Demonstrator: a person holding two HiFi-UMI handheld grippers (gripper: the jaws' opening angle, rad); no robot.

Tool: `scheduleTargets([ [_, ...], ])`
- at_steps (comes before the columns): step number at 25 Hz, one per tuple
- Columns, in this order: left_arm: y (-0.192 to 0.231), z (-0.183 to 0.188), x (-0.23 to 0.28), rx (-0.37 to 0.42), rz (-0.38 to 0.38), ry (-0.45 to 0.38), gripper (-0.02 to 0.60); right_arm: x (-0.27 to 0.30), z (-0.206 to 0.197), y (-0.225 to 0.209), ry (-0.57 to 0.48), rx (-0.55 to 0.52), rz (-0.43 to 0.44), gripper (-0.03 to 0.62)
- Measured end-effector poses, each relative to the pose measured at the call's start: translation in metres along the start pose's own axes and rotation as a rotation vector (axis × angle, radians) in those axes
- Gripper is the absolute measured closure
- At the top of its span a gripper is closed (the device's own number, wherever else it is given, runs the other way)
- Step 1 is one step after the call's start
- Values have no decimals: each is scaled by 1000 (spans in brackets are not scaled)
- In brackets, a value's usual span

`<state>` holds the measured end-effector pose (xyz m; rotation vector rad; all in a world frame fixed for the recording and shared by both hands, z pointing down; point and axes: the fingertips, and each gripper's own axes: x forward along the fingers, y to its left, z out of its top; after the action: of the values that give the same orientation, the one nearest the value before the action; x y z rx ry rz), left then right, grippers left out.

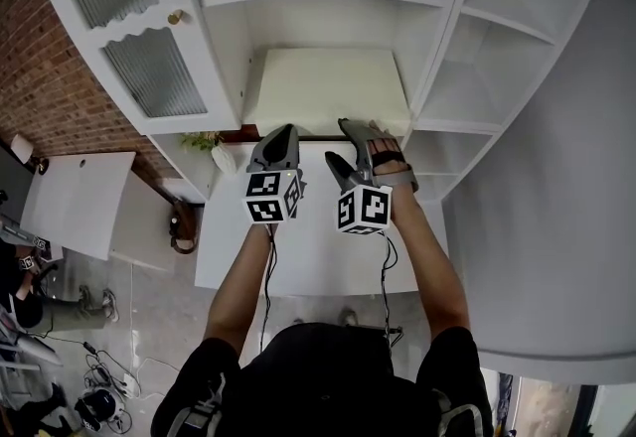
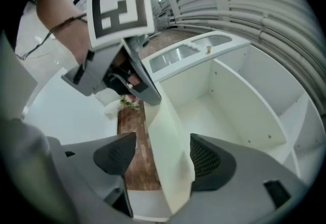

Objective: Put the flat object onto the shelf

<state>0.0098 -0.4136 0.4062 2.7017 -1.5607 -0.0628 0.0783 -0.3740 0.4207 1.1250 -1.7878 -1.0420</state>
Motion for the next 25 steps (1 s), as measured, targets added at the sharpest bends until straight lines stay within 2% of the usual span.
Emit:
scheduleTargets([
  [3, 2, 0, 4, 0, 5, 1, 572, -26, -1, -3, -46, 207, -7, 253],
  [5, 4, 0, 6, -1, 10, 2, 572, -43, -3, -4, -86, 397, -5, 267],
  [8, 7, -2, 11, -7, 20, 7, 572, -65, -6, -6, -160, 727, 10, 363],
  [9, 9, -2, 12, -9, 23, 8, 572, -71, -9, -7, -175, 825, 4, 414],
  [12, 12, -3, 16, -13, 28, 12, 572, -85, -28, -10, -161, 1036, -60, 534],
  [13, 12, -3, 17, -14, 28, 13, 572, -89, -34, -10, -153, 1084, -79, 548],
  [16, 12, -3, 14, -20, 27, 11, 572, -100, -45, -7, -147, 1198, -112, 566],
  [19, 11, -3, 5, -32, 23, 2, 572, -110, -47, -2, -140, 1251, -116, 568],
  [22, 9, -3, -15, -39, 17, -9, 572, -121, -42, -1, -139, 1236, -123, 568],
  [25, 3, -6, -47, -29, 20, -26, 572, -139, -34, -11, -162, 1183, -188, 568],
])
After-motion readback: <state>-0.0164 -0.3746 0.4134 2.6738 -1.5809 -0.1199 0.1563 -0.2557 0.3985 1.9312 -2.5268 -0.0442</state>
